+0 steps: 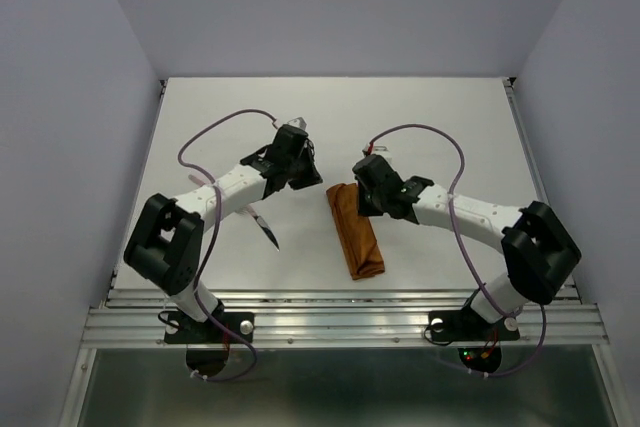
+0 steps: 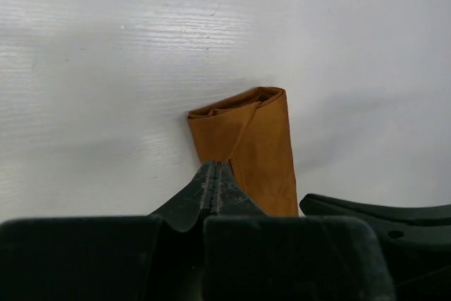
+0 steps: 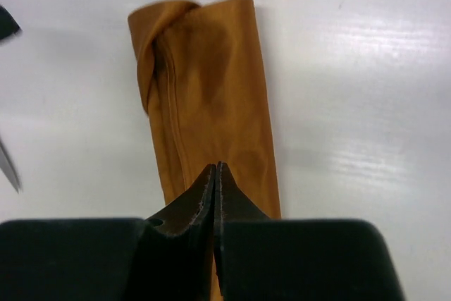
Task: Fold the napkin into a case and place the utensils inside
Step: Smooth out the smaller rectangle-folded napkin at the center of the board.
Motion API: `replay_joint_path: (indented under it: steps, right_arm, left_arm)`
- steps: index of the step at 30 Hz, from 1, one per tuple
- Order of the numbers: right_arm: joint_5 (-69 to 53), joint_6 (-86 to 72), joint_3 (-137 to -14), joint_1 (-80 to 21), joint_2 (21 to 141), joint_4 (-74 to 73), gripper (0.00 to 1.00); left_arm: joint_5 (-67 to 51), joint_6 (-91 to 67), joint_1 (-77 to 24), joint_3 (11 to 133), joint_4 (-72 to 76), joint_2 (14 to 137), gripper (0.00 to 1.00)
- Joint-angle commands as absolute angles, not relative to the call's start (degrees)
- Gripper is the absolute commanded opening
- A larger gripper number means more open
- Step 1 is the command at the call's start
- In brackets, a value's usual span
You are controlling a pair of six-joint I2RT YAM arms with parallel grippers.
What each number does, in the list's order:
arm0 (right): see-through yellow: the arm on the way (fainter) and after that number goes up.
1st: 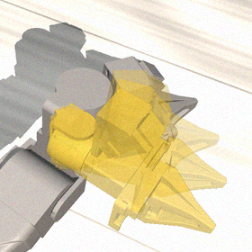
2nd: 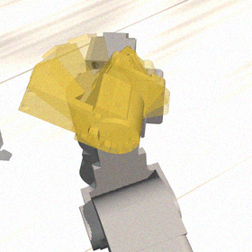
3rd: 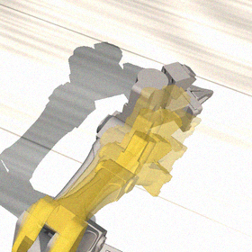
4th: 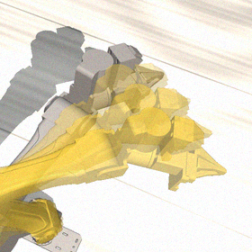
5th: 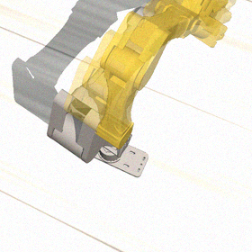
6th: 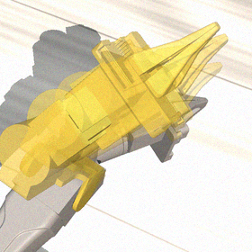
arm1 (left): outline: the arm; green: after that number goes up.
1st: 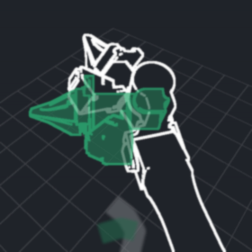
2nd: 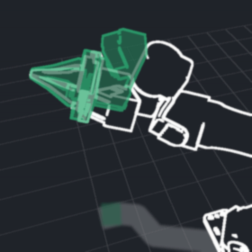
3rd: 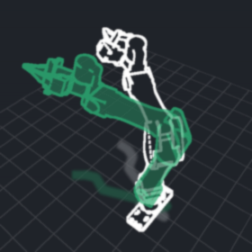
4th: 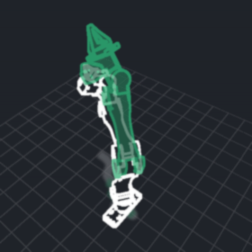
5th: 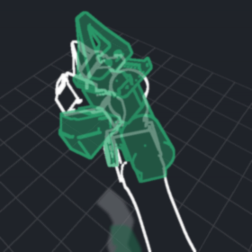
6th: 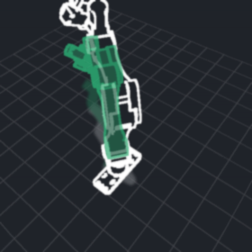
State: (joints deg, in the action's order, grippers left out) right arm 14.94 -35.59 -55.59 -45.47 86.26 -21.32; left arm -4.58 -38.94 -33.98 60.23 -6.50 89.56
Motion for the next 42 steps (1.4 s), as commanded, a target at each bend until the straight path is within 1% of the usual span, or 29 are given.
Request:
replay_joint_path:
  steps: [1, 6, 15, 26, 35, 42]
  right_arm:
    - [10.47, -31.82, -60.81, -41.31, 92.53, -14.07, 0.02]
    - [9.67, -31.55, -64.24, -40.78, 98.08, -12.13, 0.01]
    - [9.58, -31.64, -66.36, -40.25, 103.62, -10.64, 0.01]
    - [5.63, -33.05, -65.30, -40.25, 105.03, -7.47, 0.01]
    - [1.50, -34.01, -64.86, -40.25, 105.99, -5.45, 0.01]
    - [0.53, -34.89, -64.42, -40.25, 107.75, -4.22, 0.01]
  left_arm:
    - [-7.20, -35.86, -34.63, 64.94, -7.21, 95.18, 0.00]
    - [-8.96, -35.77, -34.63, 66.97, -6.68, 100.27, 0.00]
    - [-8.97, -35.60, -34.54, 66.36, -5.80, 101.69, 0.00]
    - [-10.63, -34.89, -34.63, 65.48, -4.57, 104.94, 0.00]
    - [-12.48, -35.33, -34.63, 65.30, -2.90, 105.21, 0.00]
    - [-13.62, -35.51, -34.63, 65.04, -1.59, 105.38, 0.00]
